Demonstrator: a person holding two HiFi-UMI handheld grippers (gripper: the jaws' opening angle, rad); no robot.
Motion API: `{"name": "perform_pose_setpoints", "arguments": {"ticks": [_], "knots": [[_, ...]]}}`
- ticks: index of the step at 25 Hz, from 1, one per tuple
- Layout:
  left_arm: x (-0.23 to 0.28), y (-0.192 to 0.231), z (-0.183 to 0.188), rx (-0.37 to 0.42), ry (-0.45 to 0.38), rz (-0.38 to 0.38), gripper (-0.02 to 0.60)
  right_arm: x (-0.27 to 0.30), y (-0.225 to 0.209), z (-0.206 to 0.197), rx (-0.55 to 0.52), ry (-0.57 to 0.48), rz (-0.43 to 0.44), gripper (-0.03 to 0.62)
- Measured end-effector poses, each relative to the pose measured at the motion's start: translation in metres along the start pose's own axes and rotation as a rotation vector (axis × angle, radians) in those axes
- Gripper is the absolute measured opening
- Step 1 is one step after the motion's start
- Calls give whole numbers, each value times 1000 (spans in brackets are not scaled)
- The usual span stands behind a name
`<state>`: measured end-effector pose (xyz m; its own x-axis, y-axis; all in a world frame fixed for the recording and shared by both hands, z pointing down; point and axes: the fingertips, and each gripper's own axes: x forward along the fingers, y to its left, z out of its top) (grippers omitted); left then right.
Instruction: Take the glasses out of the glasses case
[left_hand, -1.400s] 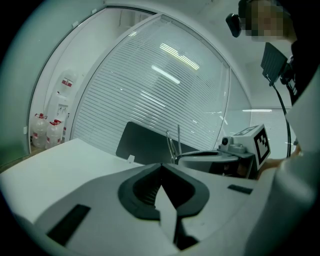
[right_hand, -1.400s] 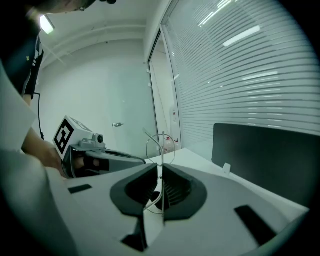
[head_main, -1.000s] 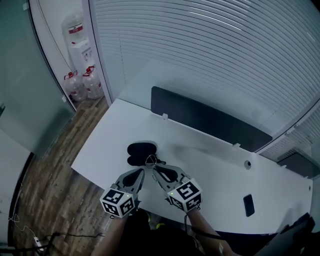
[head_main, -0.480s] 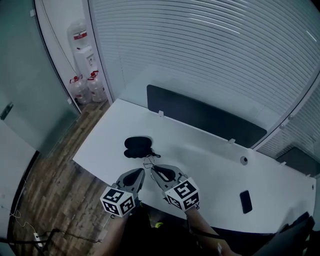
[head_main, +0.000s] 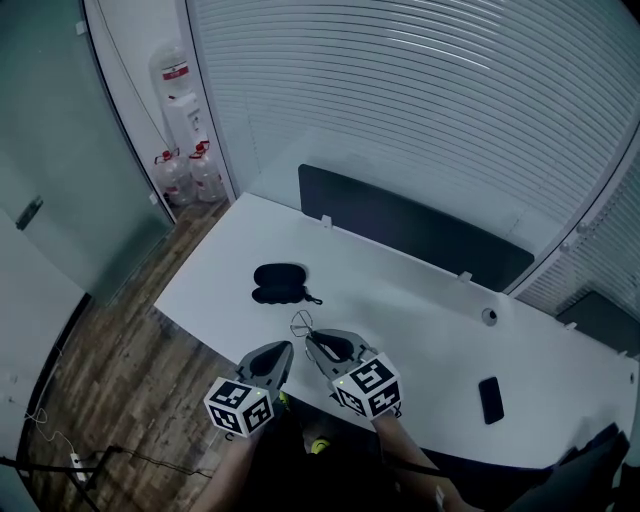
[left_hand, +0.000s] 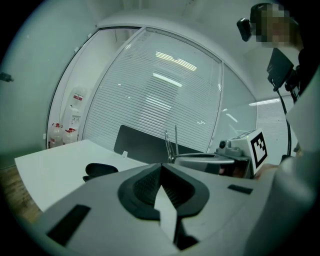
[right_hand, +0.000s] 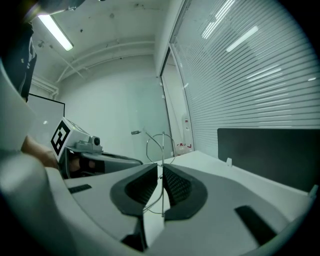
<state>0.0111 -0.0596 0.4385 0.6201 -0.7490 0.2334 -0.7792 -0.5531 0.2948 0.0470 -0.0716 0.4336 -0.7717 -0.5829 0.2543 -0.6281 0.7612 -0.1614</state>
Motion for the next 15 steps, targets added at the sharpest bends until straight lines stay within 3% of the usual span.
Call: {"name": "perform_pose_setpoints", "arguments": {"ticks": [15], "knots": [[-27,-15,-19,-28,-6,37,9,-14,31,-13,-26,20,64,43]]}}
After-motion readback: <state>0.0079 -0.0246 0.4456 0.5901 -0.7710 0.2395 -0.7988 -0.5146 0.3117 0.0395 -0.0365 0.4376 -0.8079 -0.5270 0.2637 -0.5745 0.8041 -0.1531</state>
